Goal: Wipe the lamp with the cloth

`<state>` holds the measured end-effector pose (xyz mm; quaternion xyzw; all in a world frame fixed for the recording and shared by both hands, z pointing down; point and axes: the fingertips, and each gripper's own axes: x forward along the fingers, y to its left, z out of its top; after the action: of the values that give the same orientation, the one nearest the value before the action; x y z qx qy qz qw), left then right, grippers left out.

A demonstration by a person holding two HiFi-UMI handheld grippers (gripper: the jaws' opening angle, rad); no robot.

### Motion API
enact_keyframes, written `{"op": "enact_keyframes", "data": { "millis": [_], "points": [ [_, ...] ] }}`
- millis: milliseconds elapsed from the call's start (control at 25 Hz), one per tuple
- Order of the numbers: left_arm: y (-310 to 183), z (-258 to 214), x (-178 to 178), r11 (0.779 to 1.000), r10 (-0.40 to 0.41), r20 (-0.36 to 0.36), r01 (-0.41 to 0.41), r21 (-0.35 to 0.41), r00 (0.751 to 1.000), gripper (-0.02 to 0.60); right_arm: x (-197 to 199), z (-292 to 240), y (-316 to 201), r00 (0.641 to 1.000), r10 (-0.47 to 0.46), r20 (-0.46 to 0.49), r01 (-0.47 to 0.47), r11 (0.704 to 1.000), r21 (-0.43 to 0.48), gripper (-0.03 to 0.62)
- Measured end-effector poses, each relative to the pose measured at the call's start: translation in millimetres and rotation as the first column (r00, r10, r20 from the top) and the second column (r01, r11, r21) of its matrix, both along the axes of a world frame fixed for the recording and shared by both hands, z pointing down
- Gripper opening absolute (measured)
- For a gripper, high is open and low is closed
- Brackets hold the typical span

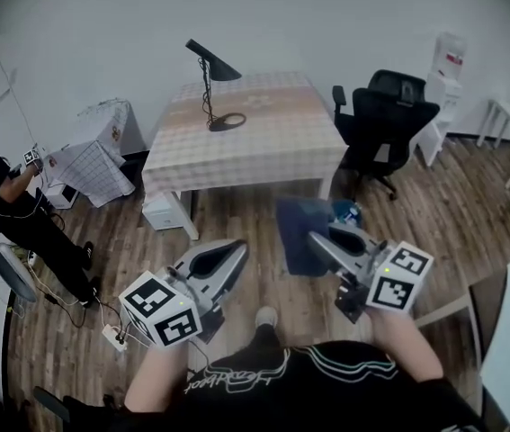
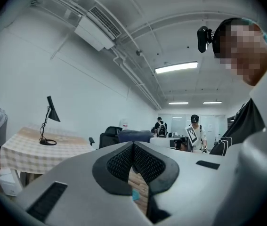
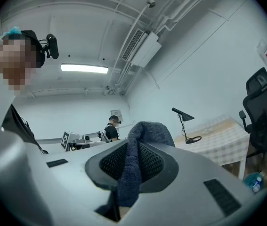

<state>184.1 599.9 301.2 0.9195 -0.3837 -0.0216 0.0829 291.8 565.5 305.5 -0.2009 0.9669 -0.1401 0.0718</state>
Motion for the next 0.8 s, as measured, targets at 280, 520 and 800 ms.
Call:
{"op": "enact_keyframes", "data": {
  "millis": [280,520,800],
  "points": [
    [-88.7,-2.0,-17.2,0.999,0.040,-0.002,-0.040,-0.019,0.999,0.000,-13.1,1.7,-84.9,0.999,0.047,-0.019,-0.047,0.998,-0.038,0.057],
    [-195.4,15.6,-50.7,0.995,0.054,-0.058,-0.059,-0.077,0.997,0.000,-32.3,14.1,-183.6,0.994,0.106,-0.017,-0.107,0.990,-0.094,0.057],
    [-323.5,26.9,-112.2,0.991,0.035,-0.092,-0.046,-0.128,0.995,0.000,-79.9,32.5,-307.3,0.992,0.123,-0.032,-0.126,0.979,-0.160,0.057]
  ]
}}
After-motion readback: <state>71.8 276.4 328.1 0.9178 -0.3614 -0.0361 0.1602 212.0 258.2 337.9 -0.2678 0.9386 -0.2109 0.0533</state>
